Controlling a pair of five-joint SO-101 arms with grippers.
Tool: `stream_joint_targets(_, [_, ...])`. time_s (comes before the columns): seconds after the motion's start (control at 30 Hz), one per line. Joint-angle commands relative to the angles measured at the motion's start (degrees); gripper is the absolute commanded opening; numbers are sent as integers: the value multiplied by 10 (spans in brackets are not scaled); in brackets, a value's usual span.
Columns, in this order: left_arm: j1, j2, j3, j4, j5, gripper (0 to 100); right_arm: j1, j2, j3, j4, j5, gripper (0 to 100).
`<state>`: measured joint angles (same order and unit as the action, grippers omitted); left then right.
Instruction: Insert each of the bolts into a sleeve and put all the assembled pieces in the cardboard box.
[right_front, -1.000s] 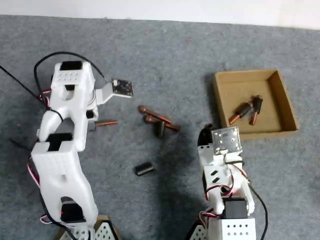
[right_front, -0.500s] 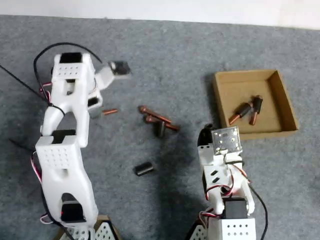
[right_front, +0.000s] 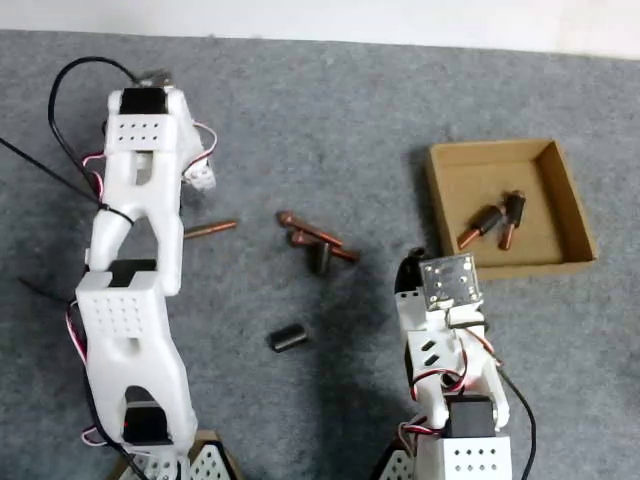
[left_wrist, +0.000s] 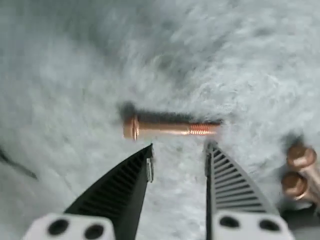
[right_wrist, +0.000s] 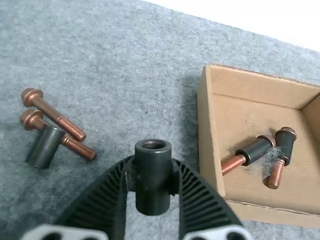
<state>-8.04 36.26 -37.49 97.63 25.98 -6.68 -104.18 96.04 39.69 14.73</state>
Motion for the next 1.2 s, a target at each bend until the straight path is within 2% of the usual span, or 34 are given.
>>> stream_joint_targets(0.0, [8,-9,32,13,171,168,7,-11,65,-20,8,5])
stream_joint_targets(0.2, [0,-9,42,14,331,168,7,-11,65,-20,9,5])
stream_joint_targets(0.4, [0,-8,44,14,402,168,7,-11,65,-20,9,5])
stream_joint_targets(0.57, [0,-8,87,8,433,168,7,-11,65,-20,9,5])
stream_joint_targets(1.0, [-4,-8,189,-136,435,168,7,-11,64,-20,10,5])
stream_joint_targets(1.17, [0,-15,188,-138,434,168,7,-11,64,-20,10,5])
